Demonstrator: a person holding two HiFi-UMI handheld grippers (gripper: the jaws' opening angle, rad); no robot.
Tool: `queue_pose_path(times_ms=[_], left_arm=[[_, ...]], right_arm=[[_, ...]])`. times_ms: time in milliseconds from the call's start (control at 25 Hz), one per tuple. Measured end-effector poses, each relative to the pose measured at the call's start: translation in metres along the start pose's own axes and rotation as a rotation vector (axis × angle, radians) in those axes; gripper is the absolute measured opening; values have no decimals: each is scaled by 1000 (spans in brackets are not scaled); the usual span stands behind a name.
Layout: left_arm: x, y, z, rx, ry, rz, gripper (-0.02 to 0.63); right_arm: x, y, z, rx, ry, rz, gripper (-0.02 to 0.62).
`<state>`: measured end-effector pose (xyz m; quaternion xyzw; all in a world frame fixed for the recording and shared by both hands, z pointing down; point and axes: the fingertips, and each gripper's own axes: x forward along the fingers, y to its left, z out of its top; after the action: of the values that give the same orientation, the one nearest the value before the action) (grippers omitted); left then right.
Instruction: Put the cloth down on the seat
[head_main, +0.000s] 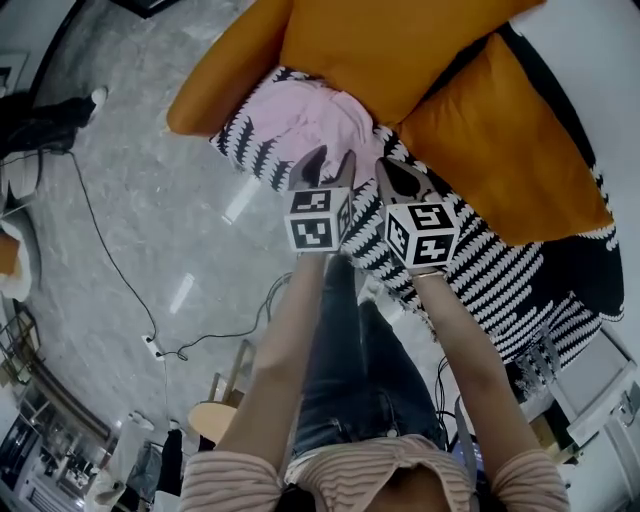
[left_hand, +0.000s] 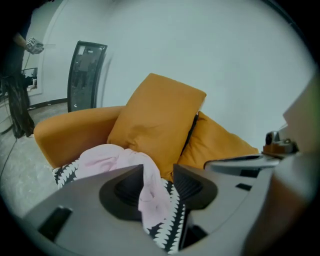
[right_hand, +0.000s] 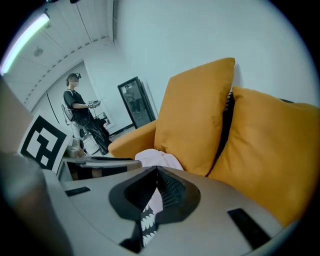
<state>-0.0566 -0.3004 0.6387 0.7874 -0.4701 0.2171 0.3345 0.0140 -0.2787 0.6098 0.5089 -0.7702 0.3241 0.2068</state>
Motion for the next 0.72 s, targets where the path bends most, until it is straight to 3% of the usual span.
queue_pose_path(times_ms=[280,720], left_arm=[[-36,-21,19,24,-68,-16,98],[-80,-31,44,52,-150,-28,14]], right_arm=[[-33,12,2,-6,-26,9,9],[-68,31,26,-15,-111,46,9]])
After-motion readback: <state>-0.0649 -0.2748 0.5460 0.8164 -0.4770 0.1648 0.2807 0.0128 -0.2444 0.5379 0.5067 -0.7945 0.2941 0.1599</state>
